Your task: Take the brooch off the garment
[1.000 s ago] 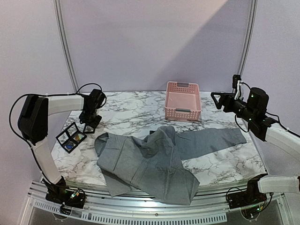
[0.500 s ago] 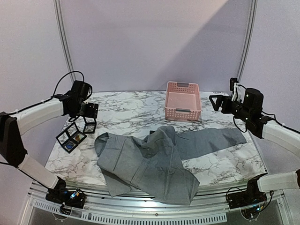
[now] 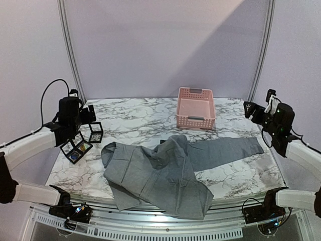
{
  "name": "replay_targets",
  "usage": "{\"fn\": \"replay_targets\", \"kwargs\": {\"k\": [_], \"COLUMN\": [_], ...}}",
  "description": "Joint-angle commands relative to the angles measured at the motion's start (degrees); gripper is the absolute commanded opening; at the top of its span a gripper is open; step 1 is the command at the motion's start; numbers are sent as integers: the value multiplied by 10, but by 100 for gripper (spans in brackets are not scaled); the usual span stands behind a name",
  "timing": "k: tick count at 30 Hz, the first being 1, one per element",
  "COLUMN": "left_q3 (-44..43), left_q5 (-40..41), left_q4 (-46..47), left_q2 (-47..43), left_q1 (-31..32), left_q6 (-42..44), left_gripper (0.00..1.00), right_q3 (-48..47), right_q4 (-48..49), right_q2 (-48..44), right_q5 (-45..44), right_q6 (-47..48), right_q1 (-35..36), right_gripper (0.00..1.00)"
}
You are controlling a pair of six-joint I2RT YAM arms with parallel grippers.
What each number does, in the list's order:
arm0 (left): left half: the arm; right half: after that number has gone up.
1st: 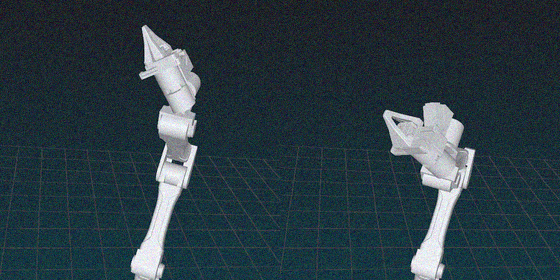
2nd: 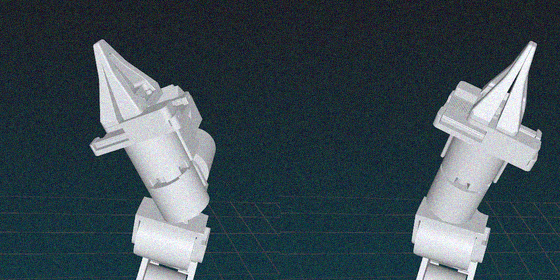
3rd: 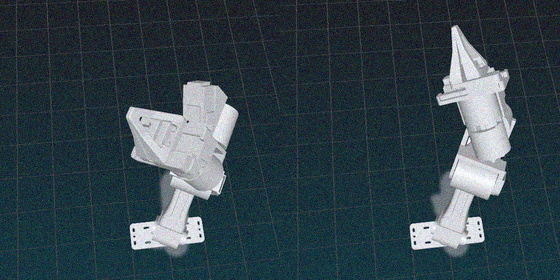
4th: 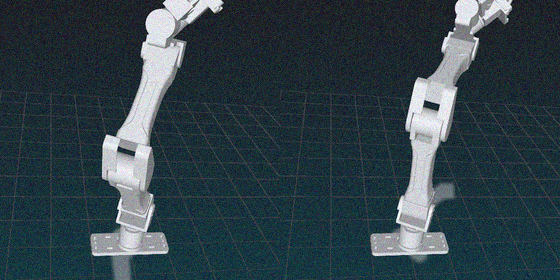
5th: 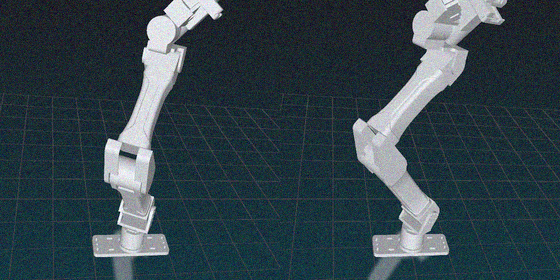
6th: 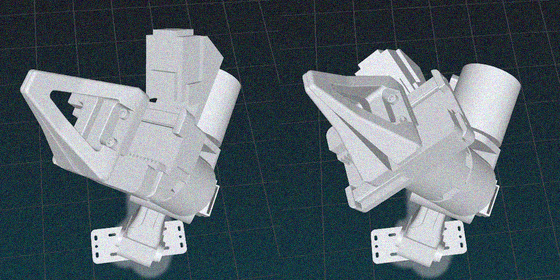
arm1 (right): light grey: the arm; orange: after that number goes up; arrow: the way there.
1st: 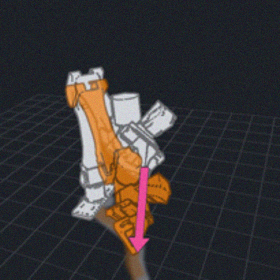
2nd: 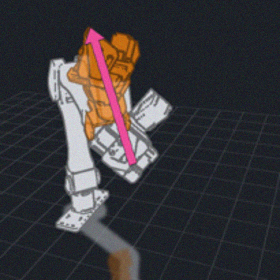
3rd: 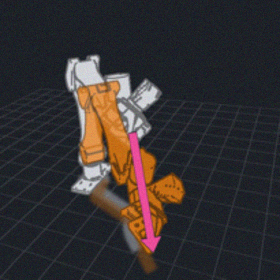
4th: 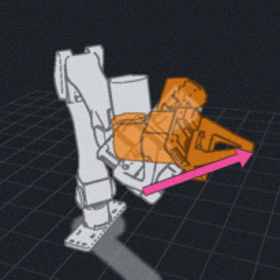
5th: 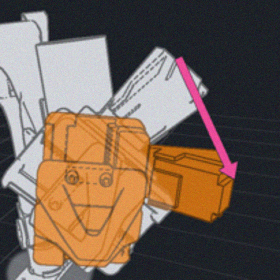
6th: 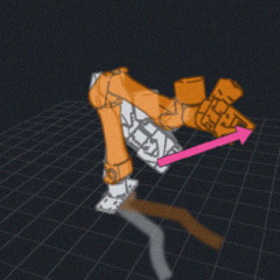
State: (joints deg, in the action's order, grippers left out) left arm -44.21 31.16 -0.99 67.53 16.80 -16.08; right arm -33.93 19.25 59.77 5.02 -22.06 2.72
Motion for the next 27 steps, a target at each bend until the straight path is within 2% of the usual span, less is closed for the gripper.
{"fn": "replay_targets", "kwargs": {"k": [1,5,9,27], "left_q3": [84,156,206,223], "left_q5": [14,11,14,6], "left_q4": [196,314,375,374], "left_q2": [-35,-53,-45,-37], "left_q1": [-4,-3,-3,2], "left_q6": [17,43,44,64], "left_gripper": [100,99,99,100], "right_q3": [98,187,241,254], "right_q4": [152,272,339,361], "right_q2": [-50,-71,-73,-66], "right_q5": [-37,-85,-109,-105], "right_q6": [1,25,39,47], "right_q1": [-2,-2,-1,-1], "right_gripper": [99,99,99,99]}}
